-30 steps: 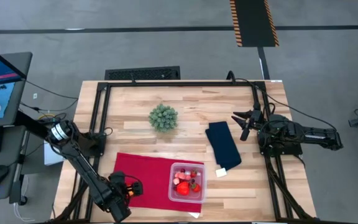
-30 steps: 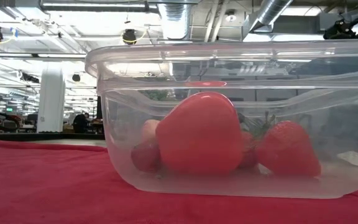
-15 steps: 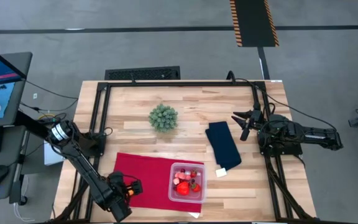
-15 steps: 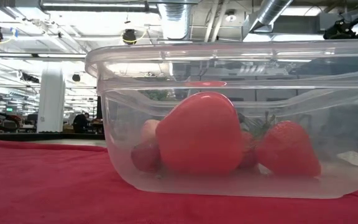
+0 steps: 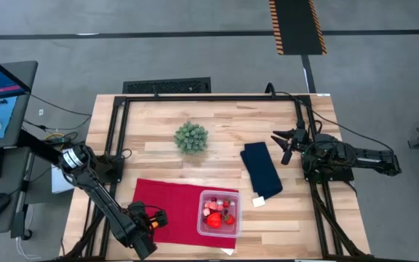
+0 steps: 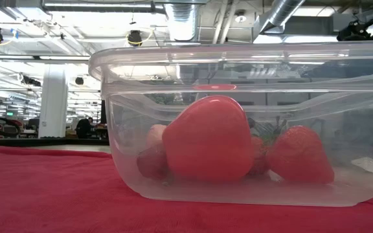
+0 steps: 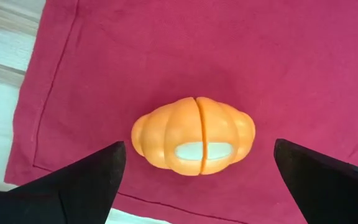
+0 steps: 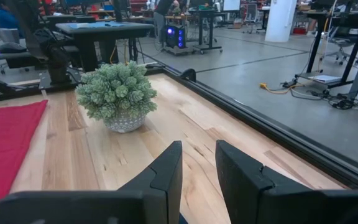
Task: Pick and placing Produce into tupperware
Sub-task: Put the croissant into the transparent bin
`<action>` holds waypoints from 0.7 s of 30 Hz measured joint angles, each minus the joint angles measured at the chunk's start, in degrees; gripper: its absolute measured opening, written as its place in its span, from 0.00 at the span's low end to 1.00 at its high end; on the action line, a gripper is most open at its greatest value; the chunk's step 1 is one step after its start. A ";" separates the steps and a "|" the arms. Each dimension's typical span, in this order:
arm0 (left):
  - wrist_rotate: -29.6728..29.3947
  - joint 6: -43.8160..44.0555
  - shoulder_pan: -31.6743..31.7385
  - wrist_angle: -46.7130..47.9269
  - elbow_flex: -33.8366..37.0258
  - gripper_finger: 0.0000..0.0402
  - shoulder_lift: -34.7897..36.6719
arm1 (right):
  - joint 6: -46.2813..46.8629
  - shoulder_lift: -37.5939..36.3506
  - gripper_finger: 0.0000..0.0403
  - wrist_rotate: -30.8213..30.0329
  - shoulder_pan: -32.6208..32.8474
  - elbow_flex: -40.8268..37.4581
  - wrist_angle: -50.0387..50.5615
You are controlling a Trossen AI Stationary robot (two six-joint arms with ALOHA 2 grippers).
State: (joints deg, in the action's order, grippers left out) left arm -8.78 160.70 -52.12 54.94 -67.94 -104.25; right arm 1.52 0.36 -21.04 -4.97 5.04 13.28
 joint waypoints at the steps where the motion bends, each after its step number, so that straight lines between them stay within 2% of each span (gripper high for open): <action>1: 0.01 0.21 0.04 0.11 0.00 1.00 -0.02 | 0.00 -0.02 0.30 0.00 0.01 -0.01 0.00; 10: 1.92 1.17 1.45 0.60 0.00 1.00 -1.96 | 0.00 -0.02 0.30 -0.02 0.02 -0.02 0.02; 21: 3.10 -4.04 1.65 -0.73 -0.04 1.00 -3.39 | 0.00 0.00 0.30 -0.02 0.00 -0.01 0.00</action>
State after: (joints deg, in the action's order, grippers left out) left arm -5.68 156.66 -50.47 54.21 -67.99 -107.64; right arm 1.52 0.36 -21.06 -4.97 5.02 13.28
